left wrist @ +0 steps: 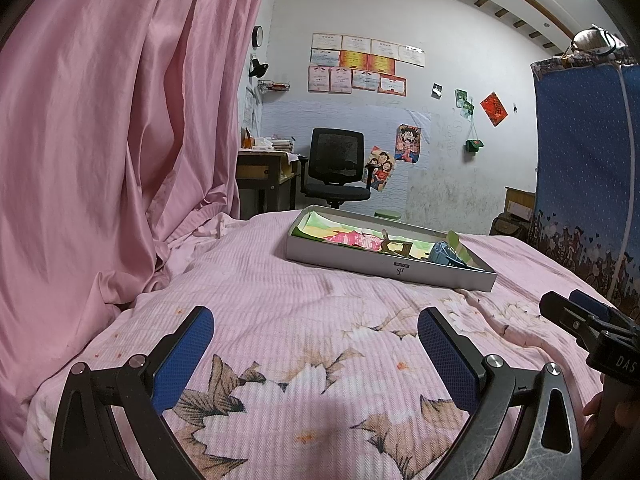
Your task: Organize jewelry
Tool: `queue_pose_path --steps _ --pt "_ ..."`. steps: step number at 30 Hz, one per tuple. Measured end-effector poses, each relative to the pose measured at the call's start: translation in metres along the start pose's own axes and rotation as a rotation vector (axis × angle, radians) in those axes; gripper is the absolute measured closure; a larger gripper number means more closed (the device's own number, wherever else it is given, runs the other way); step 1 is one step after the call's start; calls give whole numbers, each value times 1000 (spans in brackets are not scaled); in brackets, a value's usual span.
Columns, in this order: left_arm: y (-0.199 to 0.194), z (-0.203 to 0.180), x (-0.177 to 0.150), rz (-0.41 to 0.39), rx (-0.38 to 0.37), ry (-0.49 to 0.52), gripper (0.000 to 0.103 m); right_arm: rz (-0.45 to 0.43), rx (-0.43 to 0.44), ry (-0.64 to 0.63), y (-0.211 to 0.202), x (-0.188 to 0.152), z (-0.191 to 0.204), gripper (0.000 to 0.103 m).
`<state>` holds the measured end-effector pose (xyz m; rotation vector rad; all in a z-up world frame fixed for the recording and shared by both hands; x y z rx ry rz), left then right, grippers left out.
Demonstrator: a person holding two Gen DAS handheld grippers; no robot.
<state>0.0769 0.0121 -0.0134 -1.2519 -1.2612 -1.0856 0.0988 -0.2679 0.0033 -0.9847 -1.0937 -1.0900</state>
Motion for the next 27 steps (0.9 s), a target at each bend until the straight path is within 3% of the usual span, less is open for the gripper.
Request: queue_pose_path --steps 27 --pt "3 3 1 7 -6 44 1 1 0 0 0 0 0 3"
Point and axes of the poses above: each gripper's, at about its wrist camera, not at the fingertips, and y roughly the way its jaws point, z to its left, x to its top, the point moved 3 cm from there along y, roughly the way its jaws point, and after that the axes turned 15 degrees about -z, right-handed, at the moved point
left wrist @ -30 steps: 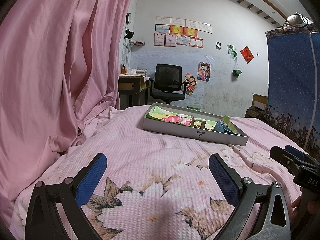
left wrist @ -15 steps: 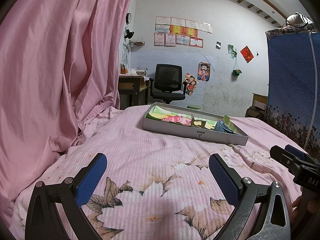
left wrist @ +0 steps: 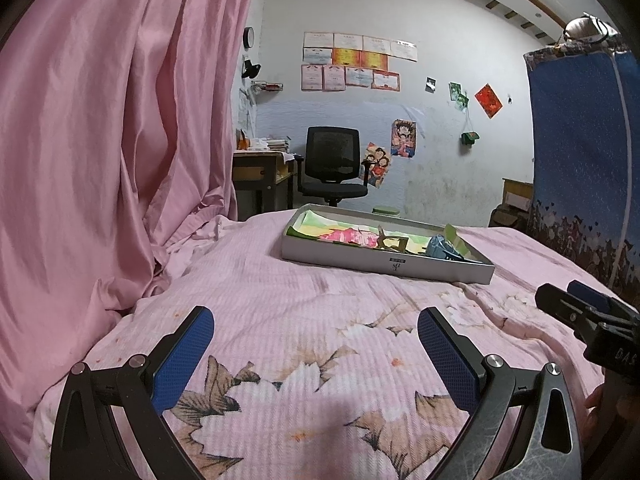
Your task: Organize jewelry
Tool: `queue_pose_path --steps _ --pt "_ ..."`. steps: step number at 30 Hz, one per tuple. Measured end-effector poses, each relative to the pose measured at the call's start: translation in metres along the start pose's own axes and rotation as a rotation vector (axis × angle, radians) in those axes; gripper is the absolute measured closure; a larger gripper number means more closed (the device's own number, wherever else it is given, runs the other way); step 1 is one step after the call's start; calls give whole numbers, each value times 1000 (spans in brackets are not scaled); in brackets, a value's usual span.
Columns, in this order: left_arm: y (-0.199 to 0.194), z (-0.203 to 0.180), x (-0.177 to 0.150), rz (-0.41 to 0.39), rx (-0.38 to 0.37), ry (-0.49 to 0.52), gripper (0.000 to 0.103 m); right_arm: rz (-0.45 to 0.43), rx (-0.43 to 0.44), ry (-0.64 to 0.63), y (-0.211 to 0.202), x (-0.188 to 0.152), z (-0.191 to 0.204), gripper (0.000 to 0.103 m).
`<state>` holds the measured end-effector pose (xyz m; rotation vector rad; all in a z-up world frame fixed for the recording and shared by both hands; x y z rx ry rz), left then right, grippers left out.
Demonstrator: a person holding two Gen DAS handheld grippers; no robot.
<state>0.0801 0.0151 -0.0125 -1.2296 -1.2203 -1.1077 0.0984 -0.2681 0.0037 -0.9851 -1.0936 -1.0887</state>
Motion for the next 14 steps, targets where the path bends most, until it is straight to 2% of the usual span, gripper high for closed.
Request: queue_pose_path --steps 14 --pt "4 7 -1 6 7 6 1 6 -2 2 1 0 0 3"
Point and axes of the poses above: each gripper's, at about its wrist camera, not at the fingertips, and y roughly the way its jaws point, z to its left, x to its top, the point moved 3 cm from there along y, roughly the way its jaws point, and after that the axes turned 15 degrees about -z, right-handed, at the moved point
